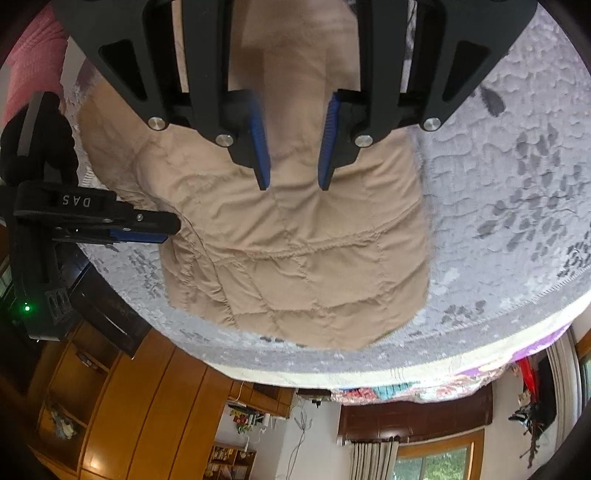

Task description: Fold large clothes

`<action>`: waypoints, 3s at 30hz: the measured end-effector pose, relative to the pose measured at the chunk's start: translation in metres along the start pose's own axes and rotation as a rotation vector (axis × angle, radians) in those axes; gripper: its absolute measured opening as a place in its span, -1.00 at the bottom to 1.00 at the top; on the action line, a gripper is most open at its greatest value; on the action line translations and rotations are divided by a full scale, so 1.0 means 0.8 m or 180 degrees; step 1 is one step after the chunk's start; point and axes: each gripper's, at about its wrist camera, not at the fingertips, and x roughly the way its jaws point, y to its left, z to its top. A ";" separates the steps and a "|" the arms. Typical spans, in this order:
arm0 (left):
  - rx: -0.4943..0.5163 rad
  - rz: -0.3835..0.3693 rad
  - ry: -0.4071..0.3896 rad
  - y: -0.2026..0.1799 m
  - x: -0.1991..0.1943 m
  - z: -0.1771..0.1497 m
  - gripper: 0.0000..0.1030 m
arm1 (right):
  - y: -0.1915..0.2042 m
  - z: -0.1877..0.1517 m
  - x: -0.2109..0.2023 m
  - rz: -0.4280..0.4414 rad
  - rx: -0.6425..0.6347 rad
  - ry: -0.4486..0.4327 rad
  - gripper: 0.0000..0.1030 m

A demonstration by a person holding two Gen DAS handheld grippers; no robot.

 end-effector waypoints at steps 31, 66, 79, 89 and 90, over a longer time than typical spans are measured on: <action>0.0182 -0.0113 0.0093 -0.005 0.004 -0.073 -0.45 | 0.033 -0.081 0.010 0.0200 -0.0231 0.0120 -0.22; -0.0335 -0.0147 0.0149 0.079 -0.027 -0.043 0.46 | -0.058 -0.058 -0.018 0.1035 0.0616 -0.0014 0.76; -0.0909 -0.1082 0.0581 0.124 0.033 -0.042 0.60 | -0.094 -0.060 0.035 0.1503 0.0983 0.0259 0.79; -0.1153 -0.1746 0.0777 0.126 0.084 -0.044 0.75 | -0.105 -0.056 0.062 0.1663 0.1009 0.0346 0.82; -0.1136 -0.1747 0.0776 0.123 0.086 -0.043 0.76 | -0.104 -0.053 0.065 0.1670 0.1005 0.0346 0.82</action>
